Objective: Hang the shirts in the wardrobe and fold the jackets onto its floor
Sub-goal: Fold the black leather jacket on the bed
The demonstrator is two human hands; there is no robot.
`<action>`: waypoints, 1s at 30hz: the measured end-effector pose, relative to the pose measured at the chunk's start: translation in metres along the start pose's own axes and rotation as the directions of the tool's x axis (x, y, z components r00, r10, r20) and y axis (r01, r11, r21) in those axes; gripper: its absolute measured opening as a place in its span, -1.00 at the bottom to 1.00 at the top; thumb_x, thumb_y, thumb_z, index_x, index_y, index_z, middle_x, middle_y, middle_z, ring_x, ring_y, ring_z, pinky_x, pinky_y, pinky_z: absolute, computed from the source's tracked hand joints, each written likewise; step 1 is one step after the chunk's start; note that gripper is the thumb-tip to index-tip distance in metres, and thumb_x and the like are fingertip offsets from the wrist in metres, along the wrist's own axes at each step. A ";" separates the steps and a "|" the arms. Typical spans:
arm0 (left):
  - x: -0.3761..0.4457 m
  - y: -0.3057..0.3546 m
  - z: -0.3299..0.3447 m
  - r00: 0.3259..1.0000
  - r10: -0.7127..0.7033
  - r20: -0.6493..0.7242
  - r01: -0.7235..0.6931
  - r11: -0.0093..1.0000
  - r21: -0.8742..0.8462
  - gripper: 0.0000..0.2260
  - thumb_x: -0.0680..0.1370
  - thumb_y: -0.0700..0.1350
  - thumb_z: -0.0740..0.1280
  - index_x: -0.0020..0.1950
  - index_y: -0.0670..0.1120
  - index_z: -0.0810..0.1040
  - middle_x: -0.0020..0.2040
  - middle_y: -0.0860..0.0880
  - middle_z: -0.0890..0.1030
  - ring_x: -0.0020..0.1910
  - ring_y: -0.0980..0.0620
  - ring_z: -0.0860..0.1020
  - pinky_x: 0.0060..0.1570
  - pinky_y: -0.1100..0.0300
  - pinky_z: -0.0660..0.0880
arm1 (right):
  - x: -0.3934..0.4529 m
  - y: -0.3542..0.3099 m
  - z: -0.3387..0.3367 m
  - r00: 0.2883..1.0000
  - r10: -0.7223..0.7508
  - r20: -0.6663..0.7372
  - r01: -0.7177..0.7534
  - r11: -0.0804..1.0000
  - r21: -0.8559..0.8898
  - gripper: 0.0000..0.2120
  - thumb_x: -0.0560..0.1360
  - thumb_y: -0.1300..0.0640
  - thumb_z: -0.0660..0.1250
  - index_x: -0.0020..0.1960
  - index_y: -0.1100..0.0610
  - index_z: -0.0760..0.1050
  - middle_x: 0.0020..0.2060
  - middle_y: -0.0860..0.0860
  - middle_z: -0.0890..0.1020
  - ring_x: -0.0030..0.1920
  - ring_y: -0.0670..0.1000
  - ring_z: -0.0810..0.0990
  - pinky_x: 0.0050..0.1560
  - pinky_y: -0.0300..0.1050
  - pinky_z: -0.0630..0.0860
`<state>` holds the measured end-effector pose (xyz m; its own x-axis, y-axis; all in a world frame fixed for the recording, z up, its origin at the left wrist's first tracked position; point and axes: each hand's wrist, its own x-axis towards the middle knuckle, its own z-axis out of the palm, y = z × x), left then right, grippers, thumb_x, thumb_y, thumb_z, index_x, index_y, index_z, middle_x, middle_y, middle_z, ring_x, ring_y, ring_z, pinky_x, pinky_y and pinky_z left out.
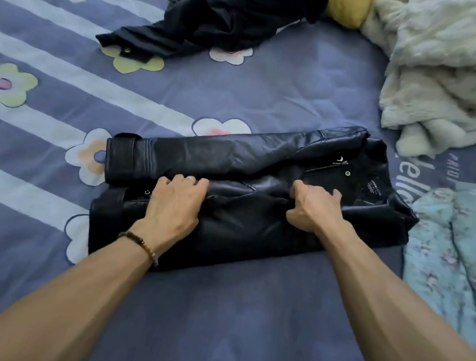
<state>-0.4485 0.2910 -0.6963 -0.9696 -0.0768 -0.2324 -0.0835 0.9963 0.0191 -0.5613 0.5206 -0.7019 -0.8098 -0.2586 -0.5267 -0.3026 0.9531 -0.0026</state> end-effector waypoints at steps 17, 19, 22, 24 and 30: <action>0.036 0.066 0.101 0.995 0.034 0.097 -0.016 0.983 -0.183 -0.40 0.52 0.24 -0.32 0.53 0.08 -0.29 0.54 0.11 -0.24 0.58 -0.07 -0.21 0.48 -0.14 -0.30 | 0.027 0.136 0.086 0.928 -0.106 -0.357 0.048 0.985 -0.166 -0.33 0.55 -0.30 -0.13 0.59 -0.04 0.04 0.59 0.03 0.07 0.59 0.05 0.01 0.48 0.13 -0.34; 0.037 0.066 0.101 0.994 0.034 0.106 -0.015 0.985 -0.171 -0.40 0.52 0.24 -0.34 0.52 0.07 -0.31 0.54 0.10 -0.26 0.58 -0.07 -0.24 0.46 -0.12 -0.35 | 0.045 0.155 0.080 0.943 0.068 -0.326 -0.119 0.983 -0.141 -0.31 0.53 -0.32 -0.23 0.60 -0.08 -0.04 0.60 0.04 0.00 0.59 0.05 -0.07 0.41 0.12 -0.48; 0.038 0.065 0.099 0.988 0.040 0.148 -0.017 0.987 -0.159 -0.40 0.53 0.23 -0.33 0.53 0.03 -0.29 0.61 0.04 -0.16 0.58 -0.10 -0.22 0.46 -0.15 -0.34 | 0.042 0.138 0.083 0.903 0.181 -0.388 -0.225 0.972 -0.070 -0.33 0.57 -0.27 -0.14 0.59 0.02 0.08 0.58 0.12 0.08 0.58 0.14 -0.04 0.44 0.21 -0.40; 0.040 0.065 0.095 0.982 0.046 0.186 -0.015 0.987 -0.162 -0.38 0.50 0.24 -0.36 0.51 0.02 -0.32 0.61 0.02 -0.17 0.58 -0.09 -0.24 0.47 -0.18 -0.32 | 0.028 0.111 0.085 0.810 0.328 -0.485 -0.319 0.942 0.104 -0.40 0.60 -0.14 0.00 0.56 0.13 0.16 0.57 0.16 0.09 0.57 0.21 -0.04 0.45 0.31 -0.31; 0.050 0.053 0.061 0.922 0.208 0.326 -0.140 0.965 -0.221 -0.29 0.52 0.29 -0.29 0.60 -0.01 -0.24 0.62 -0.04 -0.20 0.58 -0.11 -0.21 0.51 -0.10 -0.23 | -0.022 -0.023 0.083 0.793 0.599 -0.111 -0.389 0.638 0.665 -0.25 0.61 -0.18 0.10 0.60 0.16 -0.12 0.59 0.07 -0.19 0.57 0.06 -0.28 0.50 0.32 -0.21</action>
<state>-0.4874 0.3421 -0.7659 -0.8367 0.1489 -0.5271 0.0040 0.9640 0.2659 -0.4954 0.5172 -0.7607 -0.8793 0.3481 -0.3251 0.4558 0.8132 -0.3620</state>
